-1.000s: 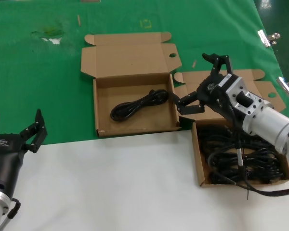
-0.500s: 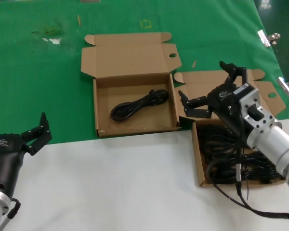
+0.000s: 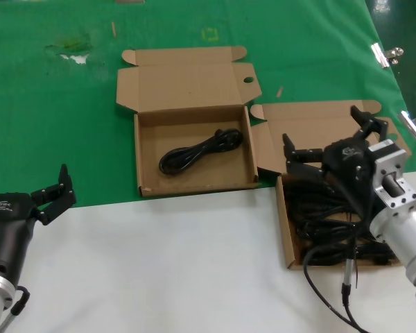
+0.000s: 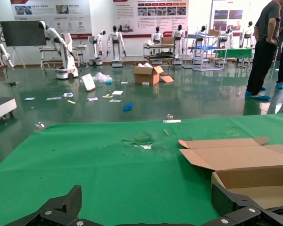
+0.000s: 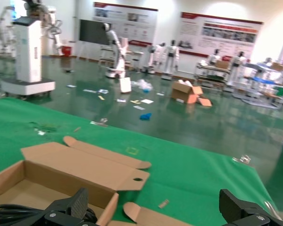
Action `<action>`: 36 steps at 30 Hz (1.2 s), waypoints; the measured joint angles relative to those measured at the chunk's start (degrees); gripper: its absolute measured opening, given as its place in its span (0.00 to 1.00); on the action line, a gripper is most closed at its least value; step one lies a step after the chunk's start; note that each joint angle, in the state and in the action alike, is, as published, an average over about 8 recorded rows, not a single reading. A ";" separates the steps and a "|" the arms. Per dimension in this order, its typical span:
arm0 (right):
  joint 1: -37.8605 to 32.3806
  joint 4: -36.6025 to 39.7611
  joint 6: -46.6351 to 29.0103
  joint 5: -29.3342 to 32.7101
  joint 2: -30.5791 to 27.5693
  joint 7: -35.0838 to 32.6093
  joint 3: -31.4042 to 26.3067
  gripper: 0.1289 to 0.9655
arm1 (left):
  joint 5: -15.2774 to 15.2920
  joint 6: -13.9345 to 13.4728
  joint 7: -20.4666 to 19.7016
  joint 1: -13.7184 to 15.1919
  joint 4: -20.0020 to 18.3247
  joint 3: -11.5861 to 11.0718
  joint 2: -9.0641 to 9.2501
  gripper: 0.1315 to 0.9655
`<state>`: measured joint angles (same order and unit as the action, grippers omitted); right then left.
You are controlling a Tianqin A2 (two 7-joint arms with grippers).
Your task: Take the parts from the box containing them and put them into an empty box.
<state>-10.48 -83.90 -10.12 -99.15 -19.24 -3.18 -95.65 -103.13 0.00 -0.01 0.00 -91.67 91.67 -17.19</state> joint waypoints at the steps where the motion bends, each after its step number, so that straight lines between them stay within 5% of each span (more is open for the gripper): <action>1: 0.61 -0.45 0.59 -0.23 0.12 0.18 0.23 1.00 | 0.00 0.00 0.00 0.00 0.00 0.00 0.00 0.99; 15: 8.40 -6.23 8.12 -3.19 1.64 2.56 3.20 1.00 | 0.00 0.00 0.01 0.00 0.00 0.00 0.00 1.00; 36: 8.91 -6.61 8.61 -3.38 1.74 2.71 3.39 1.00 | 0.00 0.00 0.01 0.00 0.00 0.00 0.00 1.00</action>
<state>-1.57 -90.51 -1.51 -102.54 -17.50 -0.47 -92.27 -103.13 0.00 0.00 0.00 -91.67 91.67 -17.19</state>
